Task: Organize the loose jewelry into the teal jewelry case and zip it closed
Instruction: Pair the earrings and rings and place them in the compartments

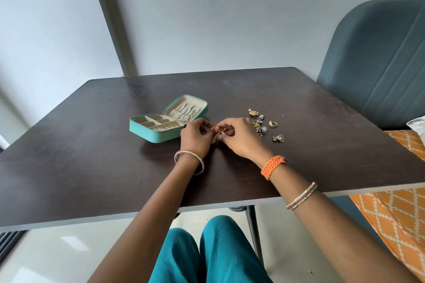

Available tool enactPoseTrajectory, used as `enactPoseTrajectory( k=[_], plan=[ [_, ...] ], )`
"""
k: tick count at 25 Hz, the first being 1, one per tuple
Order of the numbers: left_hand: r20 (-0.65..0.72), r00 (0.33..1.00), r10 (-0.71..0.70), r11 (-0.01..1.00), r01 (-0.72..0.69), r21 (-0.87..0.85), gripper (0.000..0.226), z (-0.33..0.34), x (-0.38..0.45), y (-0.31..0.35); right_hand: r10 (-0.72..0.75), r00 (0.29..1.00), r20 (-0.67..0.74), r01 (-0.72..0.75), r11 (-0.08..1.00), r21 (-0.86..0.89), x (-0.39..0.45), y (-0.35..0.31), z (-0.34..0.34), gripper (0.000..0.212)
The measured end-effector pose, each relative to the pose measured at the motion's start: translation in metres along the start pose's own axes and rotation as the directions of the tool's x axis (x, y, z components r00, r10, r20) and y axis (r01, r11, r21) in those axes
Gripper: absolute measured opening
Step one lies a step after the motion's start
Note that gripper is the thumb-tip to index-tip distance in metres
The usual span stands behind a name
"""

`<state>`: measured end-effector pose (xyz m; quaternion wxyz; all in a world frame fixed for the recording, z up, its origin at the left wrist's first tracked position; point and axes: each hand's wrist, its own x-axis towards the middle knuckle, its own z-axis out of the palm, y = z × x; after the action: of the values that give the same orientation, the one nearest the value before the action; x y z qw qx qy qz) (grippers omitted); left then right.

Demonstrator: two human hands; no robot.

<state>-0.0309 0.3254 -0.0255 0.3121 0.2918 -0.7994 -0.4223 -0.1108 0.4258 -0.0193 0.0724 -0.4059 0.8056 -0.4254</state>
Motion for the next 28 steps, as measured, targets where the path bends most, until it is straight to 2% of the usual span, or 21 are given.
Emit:
enactPoseTrajectory(
  k=[2,4,6,7,12,16,19,24,28],
  plan=[
    [0.037,0.999,0.01,1.0,-0.011,0.015,0.01,0.002,-0.001,0.001,0.003,1.0,-0.011,-0.003,1.0,0.013,0.002,0.001,-0.009,0.02],
    [0.04,0.999,0.007,1.0,-0.007,-0.001,0.011,0.003,0.0,0.004,0.015,0.991,-0.131,-0.013,1.0,0.013,0.008,0.005,-0.027,0.018],
    [-0.014,1.0,0.016,1.0,-0.016,-0.011,0.01,0.002,0.001,0.008,0.036,0.97,-0.24,-0.055,0.996,-0.071,0.019,0.015,-0.046,0.022],
    [-0.049,0.998,0.042,0.999,-0.042,0.0,0.01,0.002,0.001,0.009,0.053,0.968,-0.245,-0.084,0.989,-0.119,0.024,0.021,-0.054,0.025],
    [-0.096,0.959,0.267,0.96,-0.256,0.116,0.011,0.004,0.006,0.017,0.096,0.993,-0.068,-0.115,0.925,-0.361,0.034,0.038,-0.06,0.027],
    [-0.067,0.936,0.346,0.934,-0.338,0.114,0.014,-0.002,0.008,0.025,0.093,0.993,-0.07,-0.114,0.897,-0.427,0.042,0.026,-0.058,0.02],
    [-0.078,0.903,0.422,0.893,-0.399,0.208,0.026,-0.019,0.011,0.031,0.125,0.99,-0.064,-0.141,0.879,-0.456,0.047,0.021,-0.055,0.017],
    [-0.147,0.888,0.435,0.866,-0.368,0.338,0.031,-0.07,0.02,0.026,0.125,0.992,-0.037,-0.129,0.898,-0.42,0.052,0.02,-0.055,0.013],
    [-0.093,0.924,0.37,0.865,-0.306,0.398,0.029,-0.095,0.015,0.008,0.083,0.996,0.035,-0.059,0.891,-0.449,0.054,0.022,-0.065,0.025]
  ],
)
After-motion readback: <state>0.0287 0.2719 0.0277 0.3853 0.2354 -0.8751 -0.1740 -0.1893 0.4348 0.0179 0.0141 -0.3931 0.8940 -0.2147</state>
